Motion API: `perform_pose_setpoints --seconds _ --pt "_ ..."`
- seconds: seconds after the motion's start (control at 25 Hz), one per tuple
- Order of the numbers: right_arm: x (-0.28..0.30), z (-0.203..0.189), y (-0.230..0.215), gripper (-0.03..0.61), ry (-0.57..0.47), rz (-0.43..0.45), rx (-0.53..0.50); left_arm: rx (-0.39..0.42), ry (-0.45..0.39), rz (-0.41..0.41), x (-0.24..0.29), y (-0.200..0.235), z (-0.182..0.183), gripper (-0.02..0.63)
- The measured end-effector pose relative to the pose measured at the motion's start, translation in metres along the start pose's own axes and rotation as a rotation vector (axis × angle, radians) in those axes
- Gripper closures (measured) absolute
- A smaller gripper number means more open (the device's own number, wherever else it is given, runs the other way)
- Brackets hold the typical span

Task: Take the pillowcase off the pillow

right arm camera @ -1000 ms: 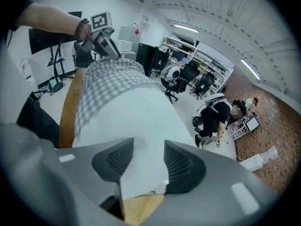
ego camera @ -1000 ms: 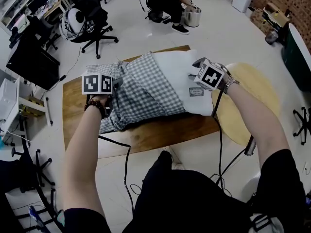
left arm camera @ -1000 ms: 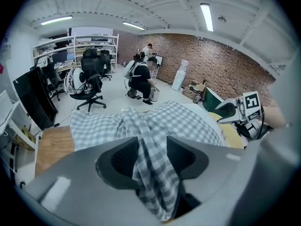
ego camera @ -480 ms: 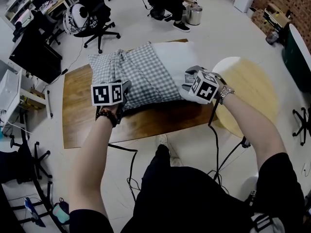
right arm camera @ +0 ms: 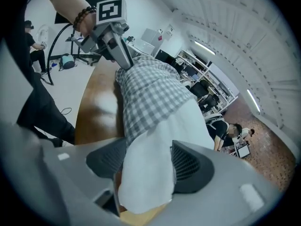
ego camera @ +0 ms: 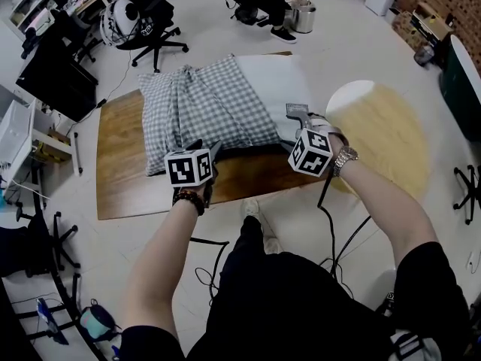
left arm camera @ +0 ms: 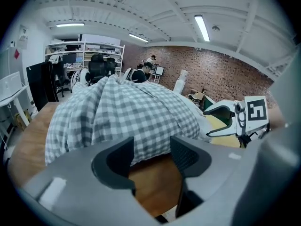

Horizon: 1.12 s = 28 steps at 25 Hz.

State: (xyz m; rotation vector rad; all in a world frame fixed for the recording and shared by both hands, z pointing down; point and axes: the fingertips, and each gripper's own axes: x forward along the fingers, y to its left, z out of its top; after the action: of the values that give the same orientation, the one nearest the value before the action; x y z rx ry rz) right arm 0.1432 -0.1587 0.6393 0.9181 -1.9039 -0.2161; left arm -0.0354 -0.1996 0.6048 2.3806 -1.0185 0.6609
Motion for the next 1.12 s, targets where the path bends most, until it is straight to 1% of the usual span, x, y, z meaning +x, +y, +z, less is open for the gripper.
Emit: perform_pose_setpoints --seconds 0.16,0.28,0.48,0.64,0.84,0.92,0.96,1.0,1.04,1.08,1.12 --pt "0.009 -0.005 0.001 0.264 0.011 -0.042 -0.040 -0.066 -0.004 0.032 0.015 0.005 -0.022 0.359" --pt "0.018 -0.007 -0.001 0.256 0.010 -0.068 -0.059 -0.080 -0.034 0.055 0.027 0.009 -0.023 0.346" --pt "0.034 -0.012 -0.007 0.245 0.024 -0.109 -0.074 -0.109 -0.051 0.101 0.047 0.021 -0.028 0.318" --pt "0.048 -0.015 -0.010 0.245 0.035 -0.123 -0.079 -0.132 -0.030 0.129 0.064 0.033 -0.037 0.305" --pt "0.062 -0.019 -0.017 0.247 0.077 -0.151 -0.124 -0.157 -0.014 0.140 0.080 0.048 -0.040 0.309" --pt "0.065 -0.021 -0.023 0.255 0.103 -0.169 -0.141 -0.175 -0.009 0.138 0.082 0.052 -0.037 0.350" --pt "0.065 -0.021 -0.026 0.298 0.112 -0.184 -0.147 -0.182 -0.007 0.136 0.081 0.054 -0.036 0.377" --pt "0.064 -0.021 -0.029 0.349 0.118 -0.200 -0.154 -0.183 -0.005 0.137 0.080 0.056 -0.034 0.424" --pt "0.062 -0.021 -0.032 0.387 0.123 -0.213 -0.160 -0.178 -0.002 0.139 0.077 0.059 -0.034 0.463" --pt "0.061 -0.021 -0.033 0.427 0.125 -0.223 -0.167 -0.171 0.001 0.143 0.074 0.063 -0.034 0.526" --pt "0.060 -0.022 -0.034 0.452 0.126 -0.232 -0.172 -0.165 0.002 0.146 0.071 0.066 -0.035 0.571"
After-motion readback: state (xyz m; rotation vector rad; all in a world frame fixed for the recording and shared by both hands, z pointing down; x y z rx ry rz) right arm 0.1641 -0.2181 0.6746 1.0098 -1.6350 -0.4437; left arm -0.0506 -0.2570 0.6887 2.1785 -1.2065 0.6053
